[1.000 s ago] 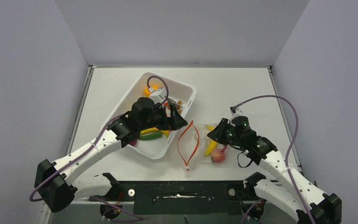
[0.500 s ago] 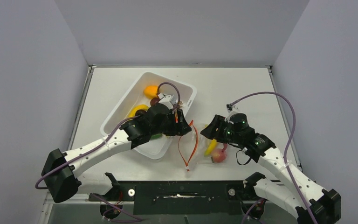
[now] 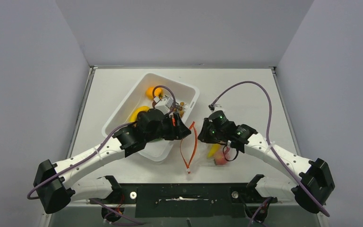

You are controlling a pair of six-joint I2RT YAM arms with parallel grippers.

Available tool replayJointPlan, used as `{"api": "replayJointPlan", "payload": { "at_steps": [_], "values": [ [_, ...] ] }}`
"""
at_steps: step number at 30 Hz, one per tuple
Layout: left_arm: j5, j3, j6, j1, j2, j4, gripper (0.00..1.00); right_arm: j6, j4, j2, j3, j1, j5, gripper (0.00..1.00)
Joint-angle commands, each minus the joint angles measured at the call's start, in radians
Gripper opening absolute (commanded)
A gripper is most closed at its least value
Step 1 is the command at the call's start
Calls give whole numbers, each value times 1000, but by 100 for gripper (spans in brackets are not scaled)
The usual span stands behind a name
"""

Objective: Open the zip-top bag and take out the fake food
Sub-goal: Pick up the fake fruit from the zipper food storage bag.

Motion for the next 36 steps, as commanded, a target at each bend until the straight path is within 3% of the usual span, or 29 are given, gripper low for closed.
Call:
{"api": "replayJointPlan", "payload": {
  "at_steps": [1, 3, 5, 13, 16, 20, 23, 26, 29, 36],
  "values": [
    [51, 0, -2, -14, 20, 92, 53, 6, -36, -76, 6, 22, 145, 8],
    [53, -6, -6, -21, 34, 107, 53, 7, -18, -115, -21, 21, 147, 1],
    [54, -7, -9, -25, 47, 118, 53, 4, -4, -140, -35, 21, 140, 0],
    [-75, -19, -38, -57, -2, 124, 49, -68, 76, -67, 54, 35, 39, 51],
    [-145, -37, -48, -59, -58, 80, 49, -72, 48, -8, 77, 55, 63, 60],
    [-220, -78, -72, -62, -153, 43, 49, -66, -11, 68, 102, 87, 115, 62],
    [-237, -107, -75, -62, -208, 44, 49, -59, -53, 108, 115, 96, 149, 56],
    [-215, -120, -66, -62, -210, 63, 49, -48, -63, 90, 114, 107, 195, 30],
    [-148, -114, -48, -62, -164, 104, 49, -34, -43, 32, 81, 102, 220, 11],
    [17, -46, -14, -79, 39, 222, 50, 13, 14, -157, -20, 83, 199, 0]
  ]
}}
